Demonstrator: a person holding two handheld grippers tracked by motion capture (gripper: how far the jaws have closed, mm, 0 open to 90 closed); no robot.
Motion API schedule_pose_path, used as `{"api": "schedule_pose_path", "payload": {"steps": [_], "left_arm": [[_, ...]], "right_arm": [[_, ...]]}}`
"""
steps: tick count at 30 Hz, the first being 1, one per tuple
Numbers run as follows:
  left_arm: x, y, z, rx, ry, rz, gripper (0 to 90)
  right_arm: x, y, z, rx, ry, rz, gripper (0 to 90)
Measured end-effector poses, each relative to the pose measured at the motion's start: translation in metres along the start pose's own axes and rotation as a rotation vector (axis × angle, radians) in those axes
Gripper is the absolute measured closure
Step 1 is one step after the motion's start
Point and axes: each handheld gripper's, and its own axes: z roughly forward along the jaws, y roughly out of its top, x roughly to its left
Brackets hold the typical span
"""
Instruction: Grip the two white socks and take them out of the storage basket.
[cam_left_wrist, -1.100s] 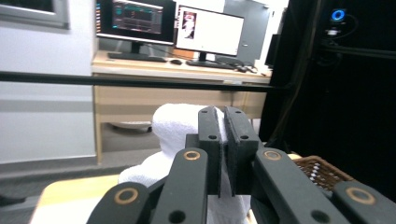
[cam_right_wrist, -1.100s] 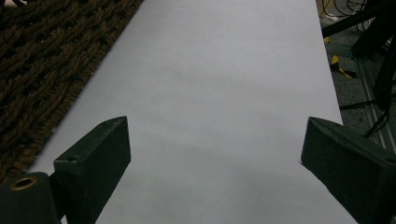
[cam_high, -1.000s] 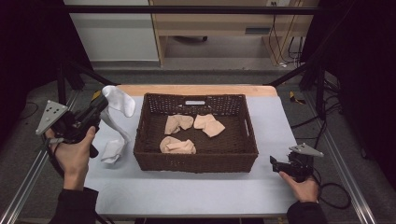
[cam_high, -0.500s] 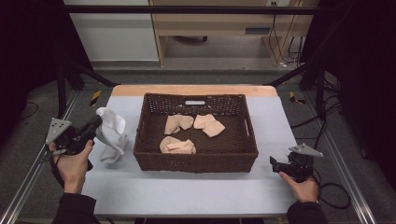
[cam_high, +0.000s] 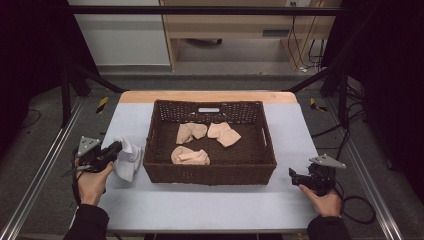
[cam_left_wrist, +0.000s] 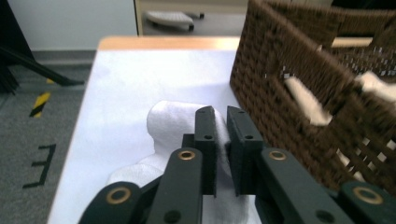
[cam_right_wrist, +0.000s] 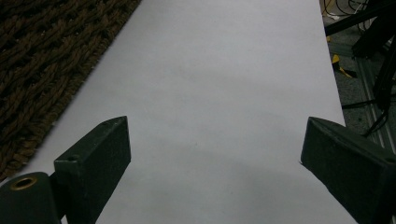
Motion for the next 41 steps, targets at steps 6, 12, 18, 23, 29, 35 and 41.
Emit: {"api": "schedule_pose_path", "payload": {"steps": [6,12,18,23,29,35,41], "left_arm": [[0.001,-0.010,0.009,0.055,0.007,0.019,65.6],[0.000,-0.011,0.008,0.045,0.008,-0.009,46.9],[-0.001,-0.006,-0.005,0.009,-0.008,-0.008,33.5],[0.003,-0.005,-0.025,-0.035,-0.011,-0.031,31.1],[0.011,-0.020,-0.040,-0.022,0.008,-0.027,30.4],[0.018,-0.032,-0.050,-0.019,0.025,-0.048,30.9],[0.022,-0.043,-0.054,0.007,0.004,-0.044,35.7]], "right_arm": [[0.001,0.000,0.001,0.008,0.004,-0.011,8.6],[0.001,0.000,0.001,0.005,0.005,-0.011,8.6],[0.001,-0.001,0.000,0.002,0.009,-0.007,8.6],[0.001,-0.001,-0.002,-0.007,0.008,0.001,8.6],[0.001,-0.001,-0.003,-0.005,0.008,0.002,8.6],[0.001,-0.002,-0.004,-0.003,0.012,0.005,8.7],[-0.001,-0.002,-0.004,-0.007,0.013,0.011,8.7]]}}
